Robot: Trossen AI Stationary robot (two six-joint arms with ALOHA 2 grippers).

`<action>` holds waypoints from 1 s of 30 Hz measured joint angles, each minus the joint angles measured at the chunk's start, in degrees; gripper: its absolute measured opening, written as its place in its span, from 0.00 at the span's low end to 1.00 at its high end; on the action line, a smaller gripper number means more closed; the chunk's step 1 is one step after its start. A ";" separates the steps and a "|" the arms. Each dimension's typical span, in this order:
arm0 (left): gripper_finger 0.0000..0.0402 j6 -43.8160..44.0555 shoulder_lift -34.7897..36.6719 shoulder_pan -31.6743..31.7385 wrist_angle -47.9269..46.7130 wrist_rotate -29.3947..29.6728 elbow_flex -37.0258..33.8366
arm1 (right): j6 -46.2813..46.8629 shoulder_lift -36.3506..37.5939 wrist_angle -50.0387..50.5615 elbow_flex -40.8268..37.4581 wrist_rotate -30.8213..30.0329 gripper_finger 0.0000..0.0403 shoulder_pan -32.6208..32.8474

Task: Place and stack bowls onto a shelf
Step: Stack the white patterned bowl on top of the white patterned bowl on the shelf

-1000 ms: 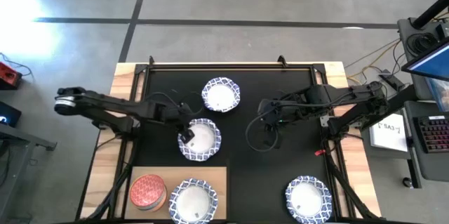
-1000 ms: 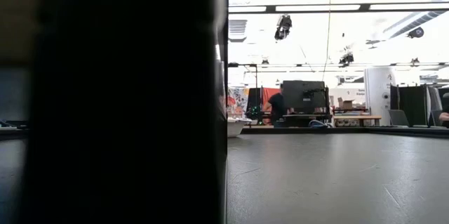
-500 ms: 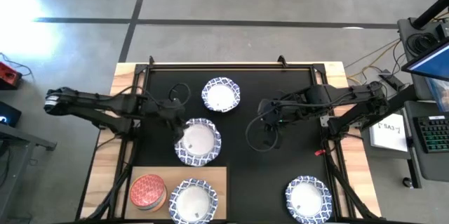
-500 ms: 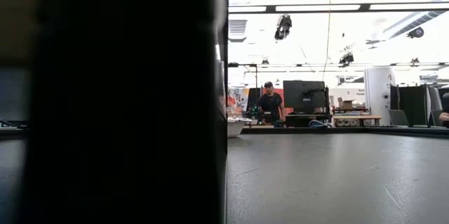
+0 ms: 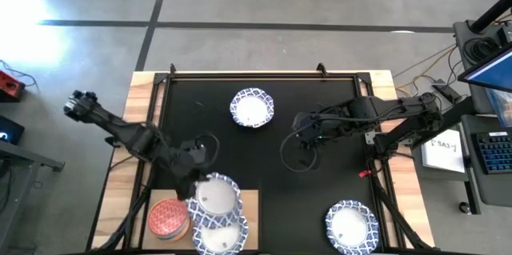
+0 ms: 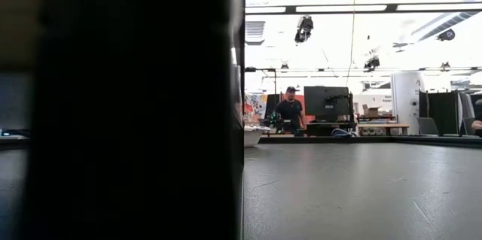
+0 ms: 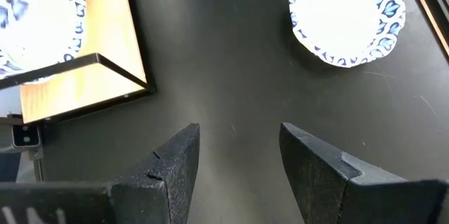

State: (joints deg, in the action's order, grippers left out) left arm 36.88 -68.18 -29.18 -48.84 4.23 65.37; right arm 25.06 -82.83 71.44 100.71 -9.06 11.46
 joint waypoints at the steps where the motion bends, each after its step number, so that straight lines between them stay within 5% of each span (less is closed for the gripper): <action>1: 0.00 0.07 -1.32 -0.73 0.02 -0.04 0.77 | 0.02 0.00 -0.27 0.00 0.02 0.46 0.00; 9: 0.00 -2.66 -10.48 -2.39 -2.00 -2.59 6.64 | 0.02 0.00 -0.37 0.00 0.01 0.46 -0.01; 30: 0.00 -12.29 -17.38 -2.72 2.22 -9.64 8.45 | 0.02 0.00 -0.58 0.00 0.01 0.46 -0.01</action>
State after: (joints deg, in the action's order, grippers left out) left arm 24.59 -85.56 -31.90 -46.62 -5.41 73.82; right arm 25.08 -82.83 70.86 100.71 -9.05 11.45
